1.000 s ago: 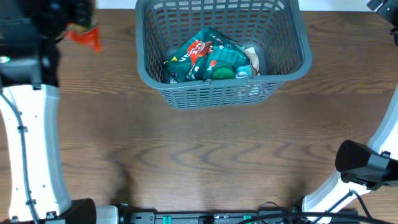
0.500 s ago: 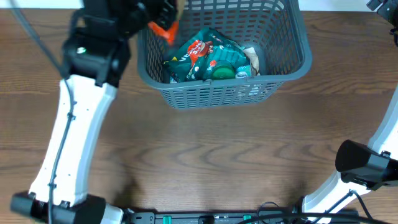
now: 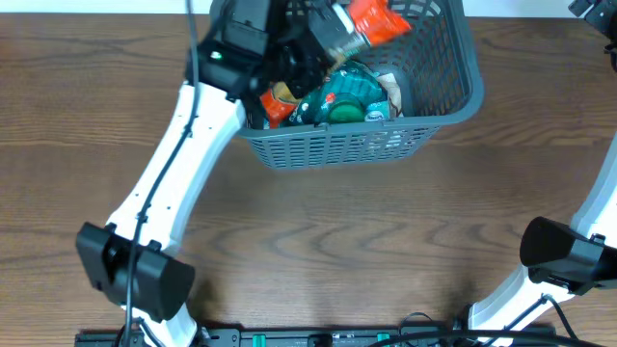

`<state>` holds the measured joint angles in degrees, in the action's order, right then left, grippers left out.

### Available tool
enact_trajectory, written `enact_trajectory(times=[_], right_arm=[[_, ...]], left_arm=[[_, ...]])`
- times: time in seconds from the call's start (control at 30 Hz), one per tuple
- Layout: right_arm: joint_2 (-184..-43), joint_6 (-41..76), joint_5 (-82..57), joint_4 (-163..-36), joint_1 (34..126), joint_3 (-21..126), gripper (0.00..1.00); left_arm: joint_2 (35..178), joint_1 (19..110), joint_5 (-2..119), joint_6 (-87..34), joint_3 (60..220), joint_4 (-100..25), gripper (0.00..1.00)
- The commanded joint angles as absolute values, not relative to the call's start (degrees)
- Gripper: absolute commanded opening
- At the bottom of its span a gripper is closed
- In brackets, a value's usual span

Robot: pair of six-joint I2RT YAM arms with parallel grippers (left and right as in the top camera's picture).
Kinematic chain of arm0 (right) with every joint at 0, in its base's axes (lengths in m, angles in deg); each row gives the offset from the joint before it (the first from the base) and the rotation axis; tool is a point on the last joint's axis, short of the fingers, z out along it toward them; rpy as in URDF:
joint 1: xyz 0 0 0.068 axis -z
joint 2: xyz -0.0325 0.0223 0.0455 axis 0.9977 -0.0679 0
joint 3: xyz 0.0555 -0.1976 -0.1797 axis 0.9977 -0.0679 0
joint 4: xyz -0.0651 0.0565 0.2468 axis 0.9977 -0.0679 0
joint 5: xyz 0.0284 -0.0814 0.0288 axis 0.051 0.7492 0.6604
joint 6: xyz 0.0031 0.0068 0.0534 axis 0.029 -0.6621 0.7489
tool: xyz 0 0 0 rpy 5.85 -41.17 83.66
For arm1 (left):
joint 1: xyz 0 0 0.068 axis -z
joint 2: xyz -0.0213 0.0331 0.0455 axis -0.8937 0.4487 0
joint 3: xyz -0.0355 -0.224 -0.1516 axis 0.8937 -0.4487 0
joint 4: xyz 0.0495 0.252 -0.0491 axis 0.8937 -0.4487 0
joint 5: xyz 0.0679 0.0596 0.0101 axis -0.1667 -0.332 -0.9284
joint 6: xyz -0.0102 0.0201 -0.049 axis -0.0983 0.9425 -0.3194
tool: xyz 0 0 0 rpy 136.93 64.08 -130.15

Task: Pack container
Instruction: 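Lift the snack pack with the left gripper and drop it into the basket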

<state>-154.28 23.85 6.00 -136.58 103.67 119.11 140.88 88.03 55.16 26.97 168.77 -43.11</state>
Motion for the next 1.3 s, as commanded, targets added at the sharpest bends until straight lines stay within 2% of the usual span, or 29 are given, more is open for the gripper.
enact_trajectory(times=[0.0, 0.23, 0.27, 0.3, 0.37, 0.67, 0.8, 0.93, 1.1, 1.27], right_arm=[[-153.75, 24.55, 6.24, -136.69, 103.71, 119.21, 0.99], [-153.75, 24.55, 6.22, -136.69, 103.71, 119.21, 0.99], [-153.75, 24.55, 6.22, -136.69, 103.71, 119.21, 0.99], [-153.75, 24.55, 6.22, -136.69, 103.71, 119.21, 0.99], [-153.75, 24.55, 6.24, -136.69, 103.71, 119.21, 0.99], [-153.75, 24.55, 6.24, -136.69, 103.71, 119.21, 0.99], [-153.75, 24.55, 6.24, -136.69, 103.71, 119.21, 0.99], [-153.75, 24.55, 6.24, -136.69, 103.71, 119.21, 0.99], [-153.75, 24.55, 6.24, -136.69, 103.71, 119.21, 0.99], [-153.75, 24.55, 6.24, -136.69, 103.71, 119.21, 0.99]], left_arm=[[139.99, 88.97, 56.21, 30.97, 171.65, -42.15, 0.06], [140.78, 89.08, 56.19, 30.93, 171.65, -42.7, 0.06], [140.78, 89.08, 56.19, 30.9, 171.65, -42.67, 0.09], [140.78, 89.1, 56.19, 30.88, 171.65, -42.7, 0.34], [140.78, 89.1, 56.19, 30.84, 171.65, -42.83, 0.96], [140.36, 89.08, 56.14, 28.56, 171.67, -42.32, 0.98], [138.9, 89.1, 51.88, 26.99, 172.39, -40.73, 0.98], [137.37, 89.01, 39.58, 24.08, 176.46, -40.01, 0.98], [135.51, 88.55, 18.73, 18.27, 181.07, -40.01, 0.98], [133.58, 84.49, 0.91, 7.49, 182.1, -40.97, 0.98]])
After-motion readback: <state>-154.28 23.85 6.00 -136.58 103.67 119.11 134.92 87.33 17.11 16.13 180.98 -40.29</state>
